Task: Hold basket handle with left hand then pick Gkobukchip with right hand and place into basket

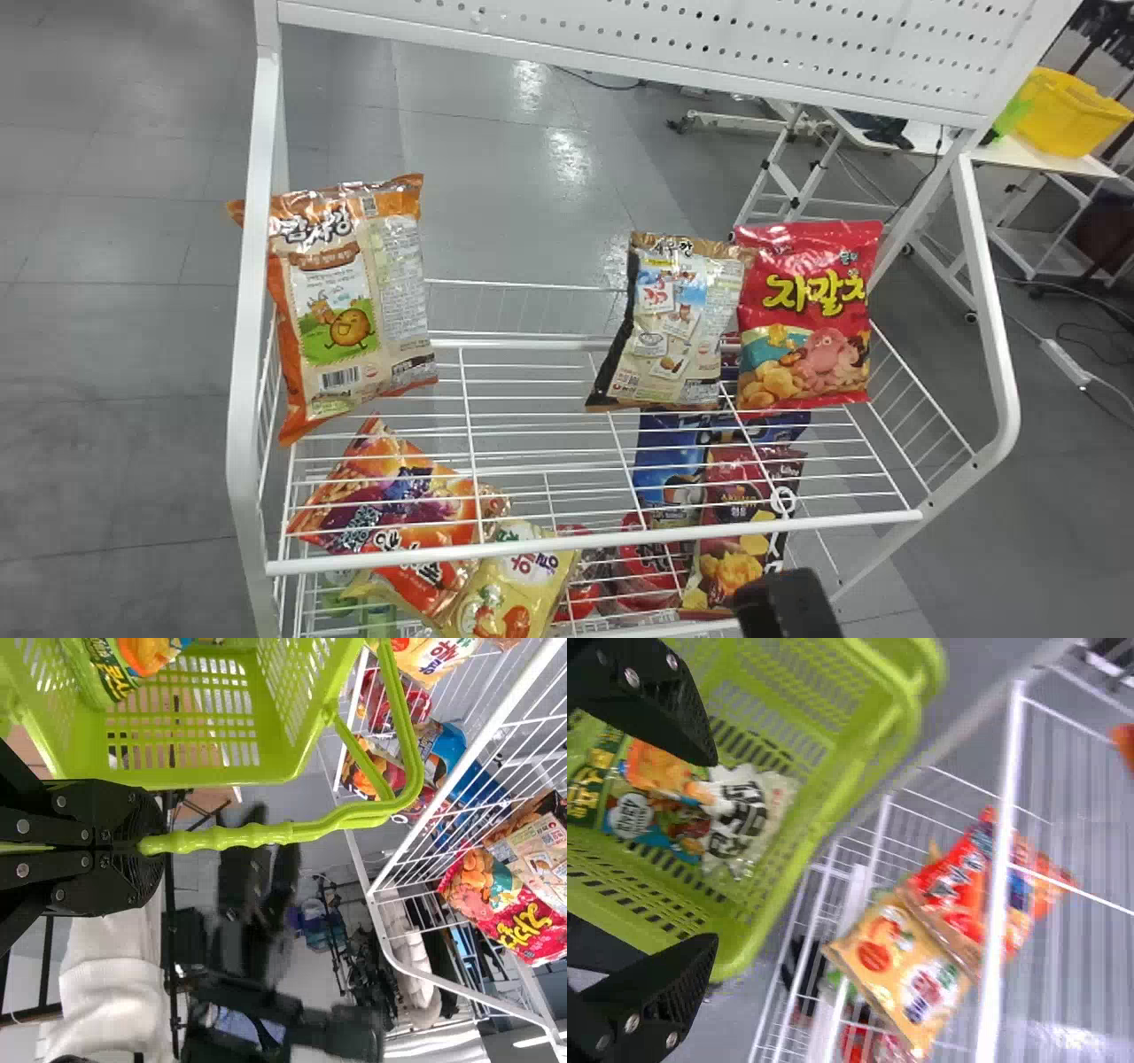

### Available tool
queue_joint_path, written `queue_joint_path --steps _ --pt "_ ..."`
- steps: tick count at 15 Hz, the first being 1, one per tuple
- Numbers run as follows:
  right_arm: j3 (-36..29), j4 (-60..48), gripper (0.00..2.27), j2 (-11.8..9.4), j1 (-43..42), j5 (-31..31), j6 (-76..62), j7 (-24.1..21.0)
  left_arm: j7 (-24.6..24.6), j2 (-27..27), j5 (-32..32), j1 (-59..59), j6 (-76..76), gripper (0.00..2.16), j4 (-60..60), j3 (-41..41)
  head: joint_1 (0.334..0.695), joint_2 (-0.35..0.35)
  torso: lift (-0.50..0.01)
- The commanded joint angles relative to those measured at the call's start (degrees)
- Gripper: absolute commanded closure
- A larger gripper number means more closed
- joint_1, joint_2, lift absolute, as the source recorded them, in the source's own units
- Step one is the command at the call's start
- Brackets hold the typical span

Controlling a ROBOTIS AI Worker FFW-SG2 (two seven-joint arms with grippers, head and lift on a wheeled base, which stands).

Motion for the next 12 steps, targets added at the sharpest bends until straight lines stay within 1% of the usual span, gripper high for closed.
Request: queue_joint_path --steps 1,2,4,5,6,7,8,10,12 --pt "-8.56 -1.78 0.06 4.61 -0.72 -4.03 0.65 2.05 0.07 -0.15 0.00 -0.09 0.07 1.39 0.09 0.03 0.695 -0.350 -0.032" --pt "-10.14 -1.69 0.06 6.02 -0.72 -4.38 -3.87 2.32 0.16 -0.15 0.00 -0.18 0.07 1.39 0.09 -0.06 0.695 -0.350 -0.032" --pt "-10.76 -0.02 0.09 7.43 0.25 -2.62 -14.59 2.49 0.16 -0.15 0.00 -0.26 0.07 1.39 0.35 -0.32 0.695 -0.350 -0.032" --pt "-10.58 1.74 0.09 8.04 1.74 -1.74 -23.73 3.11 0.16 -0.15 0.00 -0.35 0.07 1.39 0.44 -0.32 0.695 -0.350 -0.032" --pt "-10.06 3.32 0.10 8.48 2.88 -0.69 -31.46 3.90 0.16 -0.15 0.00 -0.53 0.07 1.39 0.79 -0.32 0.695 -0.350 -0.032" --pt "-8.56 5.78 0.11 9.10 4.11 1.16 -43.07 4.95 0.16 -0.15 0.00 -0.61 0.07 1.39 0.97 -0.32 0.695 -0.350 -0.032" --pt "-7.86 7.45 0.11 9.62 4.82 2.04 -50.62 5.04 0.16 -0.15 0.00 -0.61 0.07 1.39 1.06 -0.32 0.695 -0.350 -0.032" --pt "-6.72 10.61 0.11 10.33 5.34 2.04 -58.89 5.13 0.16 -0.15 0.00 -0.79 0.07 1.39 1.23 -0.32 0.695 -0.350 -0.032" --pt "-5.40 15.01 0.11 10.50 5.87 2.83 -68.03 5.13 0.16 -0.15 0.00 -0.97 0.07 1.39 1.59 -0.32 0.695 -0.350 -0.032"
